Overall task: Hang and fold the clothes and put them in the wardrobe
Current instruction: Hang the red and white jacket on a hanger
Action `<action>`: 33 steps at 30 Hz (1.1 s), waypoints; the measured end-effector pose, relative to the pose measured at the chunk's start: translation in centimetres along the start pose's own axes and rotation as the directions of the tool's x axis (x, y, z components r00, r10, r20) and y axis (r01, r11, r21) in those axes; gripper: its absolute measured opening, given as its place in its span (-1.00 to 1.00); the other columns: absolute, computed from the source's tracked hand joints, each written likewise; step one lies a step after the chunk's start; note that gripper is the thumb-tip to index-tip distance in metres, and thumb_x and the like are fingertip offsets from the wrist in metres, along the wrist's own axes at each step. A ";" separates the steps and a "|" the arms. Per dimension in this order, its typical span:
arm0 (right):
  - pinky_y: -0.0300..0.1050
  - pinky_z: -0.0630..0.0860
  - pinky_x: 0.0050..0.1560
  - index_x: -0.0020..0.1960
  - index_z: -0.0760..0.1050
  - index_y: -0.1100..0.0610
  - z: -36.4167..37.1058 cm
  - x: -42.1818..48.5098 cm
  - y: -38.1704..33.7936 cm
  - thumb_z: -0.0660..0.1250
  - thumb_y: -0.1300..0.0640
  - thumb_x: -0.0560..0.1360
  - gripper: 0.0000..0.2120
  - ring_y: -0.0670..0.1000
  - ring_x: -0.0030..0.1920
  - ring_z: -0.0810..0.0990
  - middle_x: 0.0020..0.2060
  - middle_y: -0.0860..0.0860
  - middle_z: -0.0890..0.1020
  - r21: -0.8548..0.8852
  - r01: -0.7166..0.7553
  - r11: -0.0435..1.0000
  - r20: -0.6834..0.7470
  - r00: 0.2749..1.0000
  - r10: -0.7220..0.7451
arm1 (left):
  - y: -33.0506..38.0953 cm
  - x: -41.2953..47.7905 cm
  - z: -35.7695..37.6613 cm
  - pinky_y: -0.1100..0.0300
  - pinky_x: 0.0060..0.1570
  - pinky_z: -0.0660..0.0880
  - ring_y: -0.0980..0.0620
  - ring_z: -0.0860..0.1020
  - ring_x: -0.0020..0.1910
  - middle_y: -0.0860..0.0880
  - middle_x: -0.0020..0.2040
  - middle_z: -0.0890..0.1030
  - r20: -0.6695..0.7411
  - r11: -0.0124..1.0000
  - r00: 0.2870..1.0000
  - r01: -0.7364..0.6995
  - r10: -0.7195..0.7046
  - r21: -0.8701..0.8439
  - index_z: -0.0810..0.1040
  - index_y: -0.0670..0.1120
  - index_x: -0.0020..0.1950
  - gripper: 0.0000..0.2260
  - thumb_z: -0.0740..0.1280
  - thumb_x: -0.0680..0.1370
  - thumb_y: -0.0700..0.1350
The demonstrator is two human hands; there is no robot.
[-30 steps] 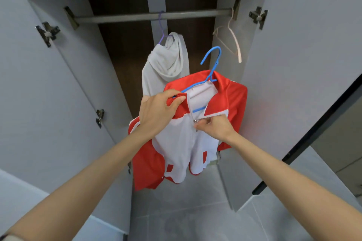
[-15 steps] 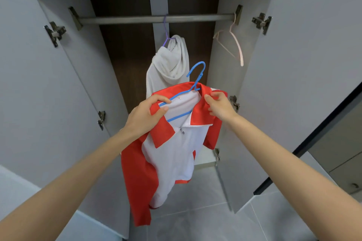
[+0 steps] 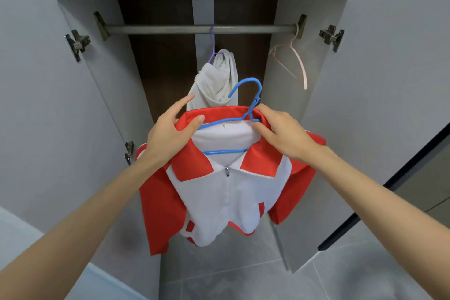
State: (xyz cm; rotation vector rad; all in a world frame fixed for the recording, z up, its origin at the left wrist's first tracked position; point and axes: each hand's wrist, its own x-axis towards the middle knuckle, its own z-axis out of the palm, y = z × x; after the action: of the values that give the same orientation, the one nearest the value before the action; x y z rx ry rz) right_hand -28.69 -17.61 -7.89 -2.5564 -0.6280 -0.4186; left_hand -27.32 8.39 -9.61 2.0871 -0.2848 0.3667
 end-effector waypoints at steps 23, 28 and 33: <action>-0.15 0.47 -0.31 -0.11 0.56 0.31 -0.9 4.3 12.8 0.36 0.19 0.53 -0.84 0.00 -0.43 0.50 -0.41 0.13 0.55 0.722 -0.606 0.335 0.206 0.650 0.731 | 1.5 14.5 12.1 0.13 0.34 0.31 -0.03 0.37 0.37 -0.07 0.41 0.39 0.158 0.985 0.986 -0.085 0.060 0.153 0.37 -0.06 0.43 -0.65 0.20 0.63 -0.17; -0.16 0.48 -0.31 -0.27 0.52 0.19 1.3 11.2 15.1 0.35 0.22 0.53 -0.80 -0.07 -0.50 0.51 -0.53 0.03 0.57 0.794 -0.532 0.293 0.137 0.627 0.767 | -1.1 20.9 9.9 0.30 0.25 0.20 -0.03 0.33 0.38 -0.12 0.40 0.38 0.044 0.968 0.995 -0.102 0.095 0.229 0.37 -0.12 0.43 -0.64 0.18 0.62 -0.21; -0.11 0.54 -0.21 -0.19 0.55 0.20 1.8 19.1 17.6 0.32 0.20 0.55 -0.85 -0.01 -0.35 0.56 -0.33 0.10 0.59 0.803 -0.466 0.371 0.030 0.654 0.756 | -3.7 29.2 9.2 0.10 0.34 0.26 -0.11 0.29 0.43 -0.14 0.50 0.23 0.032 0.971 0.996 0.079 -0.088 0.225 0.21 -0.10 0.51 -0.54 0.21 0.63 -0.09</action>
State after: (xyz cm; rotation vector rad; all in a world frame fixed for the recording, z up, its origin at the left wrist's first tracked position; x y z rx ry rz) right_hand -3.39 -23.71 -8.42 -1.6116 0.3252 -0.2309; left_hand 2.39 0.77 -6.20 2.3219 -0.1862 0.3167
